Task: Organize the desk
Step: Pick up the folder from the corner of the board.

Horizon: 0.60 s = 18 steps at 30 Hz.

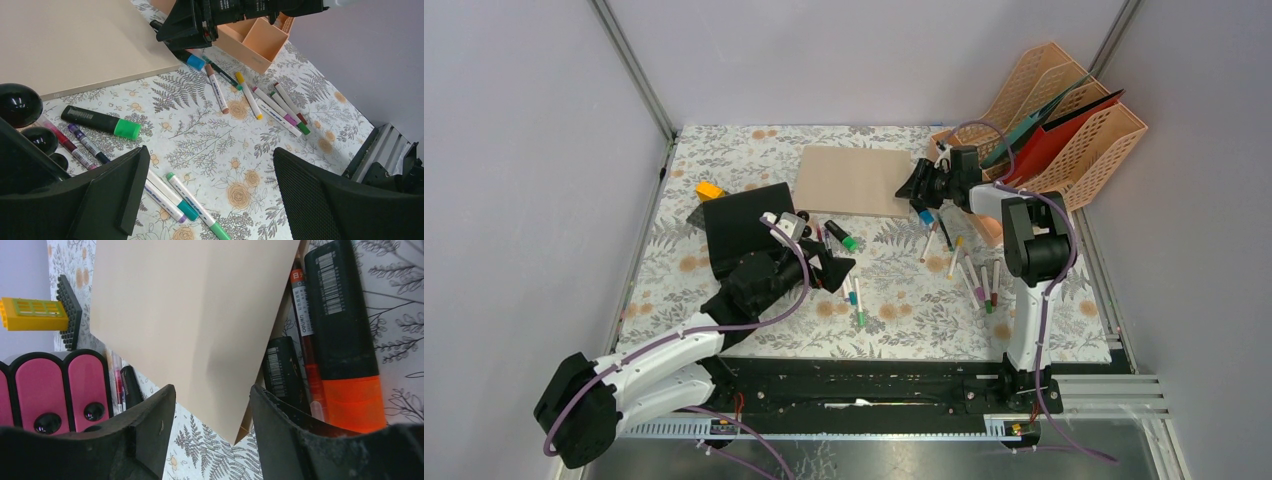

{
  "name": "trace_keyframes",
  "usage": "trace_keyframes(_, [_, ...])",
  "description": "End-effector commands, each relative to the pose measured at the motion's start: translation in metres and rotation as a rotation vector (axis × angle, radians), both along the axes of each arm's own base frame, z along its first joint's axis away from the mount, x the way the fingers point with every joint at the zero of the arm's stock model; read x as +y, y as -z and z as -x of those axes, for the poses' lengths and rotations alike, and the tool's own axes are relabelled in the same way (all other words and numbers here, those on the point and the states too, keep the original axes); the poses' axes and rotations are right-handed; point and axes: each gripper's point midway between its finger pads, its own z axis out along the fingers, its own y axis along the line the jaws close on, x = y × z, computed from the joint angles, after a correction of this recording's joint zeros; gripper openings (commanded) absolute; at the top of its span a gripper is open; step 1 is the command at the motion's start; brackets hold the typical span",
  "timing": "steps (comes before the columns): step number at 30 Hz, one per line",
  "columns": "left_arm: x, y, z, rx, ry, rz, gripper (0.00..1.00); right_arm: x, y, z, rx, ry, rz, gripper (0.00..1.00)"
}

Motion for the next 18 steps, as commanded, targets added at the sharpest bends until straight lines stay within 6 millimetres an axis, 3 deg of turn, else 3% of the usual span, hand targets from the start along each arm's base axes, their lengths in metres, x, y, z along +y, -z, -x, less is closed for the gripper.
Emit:
trace_keyframes(1, [0.002,-0.015,-0.001,-0.041,-0.012,0.041,0.99,0.014,0.002,0.0,0.047,-0.018,-0.077,0.65])
trace_keyframes(6, [0.005,-0.017,0.001,-0.043,-0.014,0.046,0.99,0.008,0.008,-0.002,0.052,0.02,-0.046,0.75])
trace_keyframes(9, [0.006,-0.018,0.002,-0.045,-0.017,0.052,0.99,0.006,0.01,-0.001,0.056,0.026,-0.04,0.74])
trace_keyframes(18, [0.006,-0.019,0.003,-0.041,-0.013,0.059,0.99,0.025,-0.011,0.001,0.033,-0.026,-0.186,0.24])
